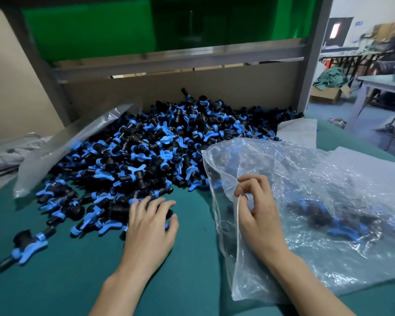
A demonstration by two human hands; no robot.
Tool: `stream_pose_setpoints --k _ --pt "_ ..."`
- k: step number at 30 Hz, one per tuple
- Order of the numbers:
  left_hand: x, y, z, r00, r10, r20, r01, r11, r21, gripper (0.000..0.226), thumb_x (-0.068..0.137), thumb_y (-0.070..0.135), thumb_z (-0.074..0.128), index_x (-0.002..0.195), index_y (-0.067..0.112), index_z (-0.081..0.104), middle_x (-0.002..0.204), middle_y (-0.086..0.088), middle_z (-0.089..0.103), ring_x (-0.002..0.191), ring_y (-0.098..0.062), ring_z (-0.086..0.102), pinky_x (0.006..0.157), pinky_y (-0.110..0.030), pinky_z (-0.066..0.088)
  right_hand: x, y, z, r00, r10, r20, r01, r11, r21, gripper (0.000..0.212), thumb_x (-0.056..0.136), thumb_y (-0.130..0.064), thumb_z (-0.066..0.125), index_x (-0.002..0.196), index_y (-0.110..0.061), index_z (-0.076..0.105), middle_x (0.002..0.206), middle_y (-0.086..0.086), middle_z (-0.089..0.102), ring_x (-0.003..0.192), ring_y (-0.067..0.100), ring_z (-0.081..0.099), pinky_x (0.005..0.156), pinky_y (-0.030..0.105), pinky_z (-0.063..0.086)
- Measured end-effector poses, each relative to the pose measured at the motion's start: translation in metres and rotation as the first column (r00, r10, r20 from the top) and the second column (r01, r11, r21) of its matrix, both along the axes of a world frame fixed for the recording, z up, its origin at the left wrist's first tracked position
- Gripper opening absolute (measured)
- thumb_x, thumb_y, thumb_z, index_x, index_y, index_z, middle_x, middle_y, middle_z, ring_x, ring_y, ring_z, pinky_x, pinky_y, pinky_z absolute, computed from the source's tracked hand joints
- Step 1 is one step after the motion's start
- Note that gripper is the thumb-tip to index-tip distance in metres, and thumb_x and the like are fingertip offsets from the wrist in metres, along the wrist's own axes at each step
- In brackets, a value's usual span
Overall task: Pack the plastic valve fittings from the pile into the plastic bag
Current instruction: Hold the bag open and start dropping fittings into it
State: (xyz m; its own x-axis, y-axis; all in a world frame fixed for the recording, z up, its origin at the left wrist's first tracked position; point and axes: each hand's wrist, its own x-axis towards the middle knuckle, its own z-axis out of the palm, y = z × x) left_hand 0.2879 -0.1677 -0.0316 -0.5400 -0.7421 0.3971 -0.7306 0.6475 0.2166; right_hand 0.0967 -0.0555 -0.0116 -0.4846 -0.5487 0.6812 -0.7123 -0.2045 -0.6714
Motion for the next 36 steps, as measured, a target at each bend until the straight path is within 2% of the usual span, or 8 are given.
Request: stream_pose_setpoints --k 4,10,14,19,24,27,32,36 --pt "-0.009 0.009 0.002 0.985 -0.136 -0.107 0.132 0.990 -0.046 0.025 0.097 0.029 0.051 0.121 0.029 0.059 0.123 0.017 0.058 0.119 -0.004 0.051 0.119 -0.036 0.016 0.000 0.000 0.000 1.000 -0.008 0.001 0.008 1.000 -0.002 0.015 0.082 -0.008 0.042 0.083 -0.020 0.051 0.104 -0.014 0.047 0.088 0.006 0.054 0.062 0.015 0.039" --pt "0.004 0.002 0.001 0.984 0.124 0.125 -0.121 0.992 -0.029 0.045 0.095 0.049 0.047 0.125 0.021 0.065 0.131 -0.003 0.059 0.134 -0.027 0.042 0.119 -0.053 0.016 0.000 -0.001 0.002 1.000 -0.020 0.008 0.020 1.000 0.010 0.017 0.082 -0.007 0.044 0.082 -0.022 0.051 0.104 -0.019 0.047 0.077 0.017 0.053 0.062 0.028 0.044" --pt "0.008 0.001 0.001 0.987 0.066 0.145 -0.070 0.997 0.022 0.048 0.097 0.054 0.037 0.133 0.029 0.057 0.138 0.001 0.051 0.141 -0.024 0.030 0.121 -0.049 0.008 0.002 -0.001 0.002 1.000 -0.018 0.003 0.018 1.000 0.014 0.017 0.081 -0.007 0.044 0.081 -0.022 0.051 0.104 -0.021 0.047 0.079 0.017 0.053 0.066 0.027 0.044" --pt "0.004 0.004 0.007 0.988 -0.157 -0.005 0.157 0.984 0.090 0.038 0.102 0.046 0.033 0.135 0.042 0.052 0.142 0.018 0.042 0.144 -0.008 0.023 0.123 -0.037 -0.001 0.001 -0.001 0.002 1.000 -0.022 0.001 0.022 1.000 0.012 0.016 0.082 -0.007 0.045 0.082 -0.022 0.051 0.104 -0.020 0.047 0.076 0.021 0.052 0.061 0.031 0.044" --pt "0.030 0.004 0.015 0.969 -0.058 -0.241 0.055 0.998 -0.021 0.017 0.098 0.030 0.041 0.100 0.031 0.058 0.108 0.020 0.052 0.109 -0.002 0.040 0.107 -0.038 0.036 0.000 -0.001 0.002 1.000 -0.014 0.011 0.014 1.000 -0.009 0.019 0.081 -0.004 0.045 0.082 -0.023 0.051 0.104 -0.017 0.048 0.084 0.012 0.054 0.068 0.025 0.042" --pt "0.049 0.007 0.004 0.998 0.020 -0.058 -0.019 1.000 0.009 0.005 0.092 0.034 0.052 0.093 0.032 0.056 0.124 0.008 0.051 0.128 -0.013 0.037 0.119 -0.049 0.020 0.000 -0.002 0.002 1.000 -0.014 0.005 0.014 1.000 0.000 0.019 0.082 -0.005 0.045 0.082 -0.022 0.051 0.104 -0.018 0.048 0.082 0.015 0.053 0.068 0.025 0.042" --pt "0.041 0.012 -0.002 0.995 -0.009 0.098 0.001 0.997 0.082 0.023 0.093 0.053 0.050 0.106 0.036 0.058 0.147 0.007 0.037 0.147 -0.016 0.019 0.122 -0.043 -0.006 0.000 -0.001 0.002 1.000 -0.013 0.010 0.013 1.000 0.002 0.018 0.082 -0.005 0.045 0.082 -0.022 0.051 0.104 -0.016 0.048 0.081 0.017 0.053 0.069 0.028 0.042" --pt "0.033 0.016 -0.001 0.997 -0.014 0.079 0.016 0.999 -0.030 0.026 0.094 0.045 0.050 0.096 0.026 0.066 0.127 0.002 0.058 0.133 -0.022 0.044 0.120 -0.053 0.018 0.001 0.000 0.003 0.999 -0.031 0.012 0.031 1.000 -0.003 0.017 0.081 -0.007 0.045 0.082 -0.023 0.051 0.103 -0.015 0.048 0.079 0.017 0.053 0.069 0.027 0.044"
